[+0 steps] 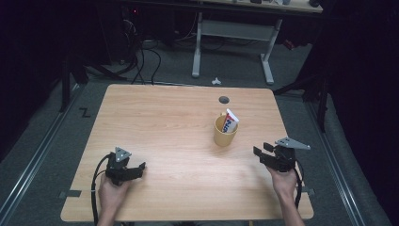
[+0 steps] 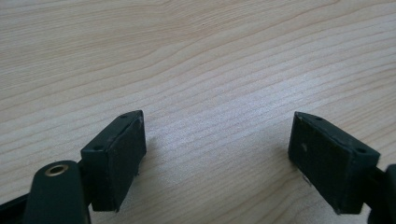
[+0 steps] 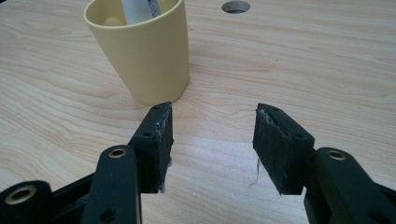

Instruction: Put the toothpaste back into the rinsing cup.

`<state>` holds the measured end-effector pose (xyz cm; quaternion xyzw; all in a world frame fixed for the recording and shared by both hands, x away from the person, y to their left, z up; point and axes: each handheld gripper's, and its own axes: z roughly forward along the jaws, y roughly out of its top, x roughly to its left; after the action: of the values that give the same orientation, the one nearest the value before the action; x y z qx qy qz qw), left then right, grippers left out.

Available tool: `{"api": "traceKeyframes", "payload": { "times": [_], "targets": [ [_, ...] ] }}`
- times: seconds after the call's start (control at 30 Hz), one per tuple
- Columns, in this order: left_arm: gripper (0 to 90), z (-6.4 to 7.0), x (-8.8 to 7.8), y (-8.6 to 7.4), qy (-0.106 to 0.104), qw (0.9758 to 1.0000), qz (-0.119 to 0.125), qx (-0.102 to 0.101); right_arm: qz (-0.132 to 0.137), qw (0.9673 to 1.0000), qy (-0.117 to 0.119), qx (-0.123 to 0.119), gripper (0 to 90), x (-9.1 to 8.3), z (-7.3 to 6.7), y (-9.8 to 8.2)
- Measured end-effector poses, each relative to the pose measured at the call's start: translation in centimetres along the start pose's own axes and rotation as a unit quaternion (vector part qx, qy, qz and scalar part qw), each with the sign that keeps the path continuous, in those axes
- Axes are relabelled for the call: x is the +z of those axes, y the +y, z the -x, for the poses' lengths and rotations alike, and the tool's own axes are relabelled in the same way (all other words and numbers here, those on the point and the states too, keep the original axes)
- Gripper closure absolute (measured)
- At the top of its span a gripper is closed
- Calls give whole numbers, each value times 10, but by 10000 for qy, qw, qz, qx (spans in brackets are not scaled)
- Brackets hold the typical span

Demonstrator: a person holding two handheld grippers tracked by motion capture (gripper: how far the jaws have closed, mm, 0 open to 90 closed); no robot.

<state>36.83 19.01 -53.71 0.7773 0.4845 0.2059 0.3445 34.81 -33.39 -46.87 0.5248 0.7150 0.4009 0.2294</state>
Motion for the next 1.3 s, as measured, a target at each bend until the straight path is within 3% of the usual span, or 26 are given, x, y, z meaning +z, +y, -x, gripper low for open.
{"api": "traceKeyframes", "payload": {
  "times": [0.67, 1.3],
  "targets": [
    [195, 0, 0, 0, -1, 10000, -3, 5, -271, 9996, -43, 3, 506, 17, -3, -14],
    [195, 0, 0, 0, 0, 10000, -4, 6, -316, 9995, -71, 8, 492, 32, -6, -19]
  ]
}}
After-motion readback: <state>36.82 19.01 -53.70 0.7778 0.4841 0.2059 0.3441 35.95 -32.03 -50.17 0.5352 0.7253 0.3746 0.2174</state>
